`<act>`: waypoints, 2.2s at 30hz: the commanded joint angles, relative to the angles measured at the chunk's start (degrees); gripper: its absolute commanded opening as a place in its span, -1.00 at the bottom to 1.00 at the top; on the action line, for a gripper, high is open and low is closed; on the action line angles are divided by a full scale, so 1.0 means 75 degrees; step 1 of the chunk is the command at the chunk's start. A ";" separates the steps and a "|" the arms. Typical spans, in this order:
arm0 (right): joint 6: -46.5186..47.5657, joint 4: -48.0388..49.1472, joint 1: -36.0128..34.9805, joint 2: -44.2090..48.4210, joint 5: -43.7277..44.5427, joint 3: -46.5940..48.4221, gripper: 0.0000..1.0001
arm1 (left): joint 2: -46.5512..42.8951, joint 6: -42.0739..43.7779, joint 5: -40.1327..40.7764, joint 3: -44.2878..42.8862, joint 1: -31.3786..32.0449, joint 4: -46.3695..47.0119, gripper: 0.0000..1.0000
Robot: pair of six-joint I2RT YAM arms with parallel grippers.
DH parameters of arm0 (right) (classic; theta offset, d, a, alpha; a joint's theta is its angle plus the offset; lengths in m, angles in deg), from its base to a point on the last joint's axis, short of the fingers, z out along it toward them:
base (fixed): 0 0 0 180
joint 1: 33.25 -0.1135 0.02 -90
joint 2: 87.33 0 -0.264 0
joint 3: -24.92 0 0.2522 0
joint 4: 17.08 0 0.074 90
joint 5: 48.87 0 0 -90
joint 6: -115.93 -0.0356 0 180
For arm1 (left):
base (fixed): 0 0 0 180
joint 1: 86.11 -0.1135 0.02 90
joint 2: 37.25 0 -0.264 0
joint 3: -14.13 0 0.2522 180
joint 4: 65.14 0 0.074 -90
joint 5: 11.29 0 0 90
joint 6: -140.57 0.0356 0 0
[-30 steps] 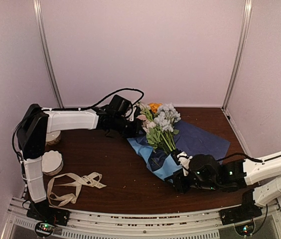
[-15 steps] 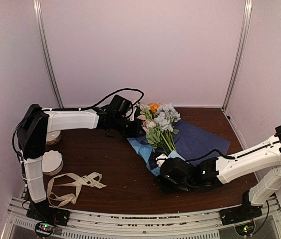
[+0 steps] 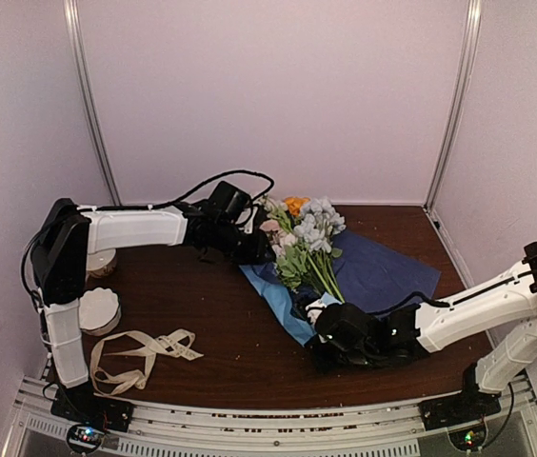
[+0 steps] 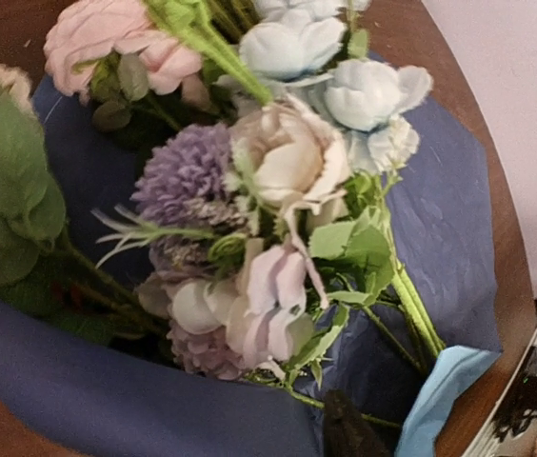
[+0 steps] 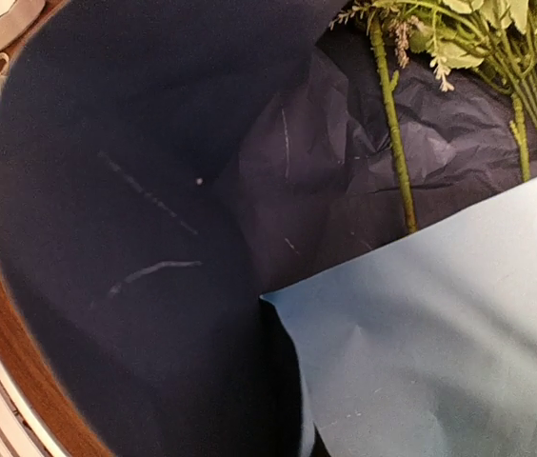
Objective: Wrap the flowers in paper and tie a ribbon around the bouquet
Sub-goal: Fold the one-fourth-folded wrapping paper at the center of the board.
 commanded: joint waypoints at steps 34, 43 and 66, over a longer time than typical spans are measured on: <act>-0.3629 0.3810 0.2796 0.0594 -0.3940 -0.2780 -1.00 | -0.3561 0.5308 0.1459 0.0650 -0.0059 -0.1687 0.36; -0.3745 0.3808 0.3012 0.0546 -0.4187 -0.2823 -1.00 | -0.2986 0.7383 0.0302 0.1254 -0.0690 0.0204 0.56; -0.3478 0.3232 0.3103 0.0707 -0.4370 -0.2739 -1.00 | 0.0432 0.7730 -0.1888 -0.1860 -0.0897 0.0031 0.36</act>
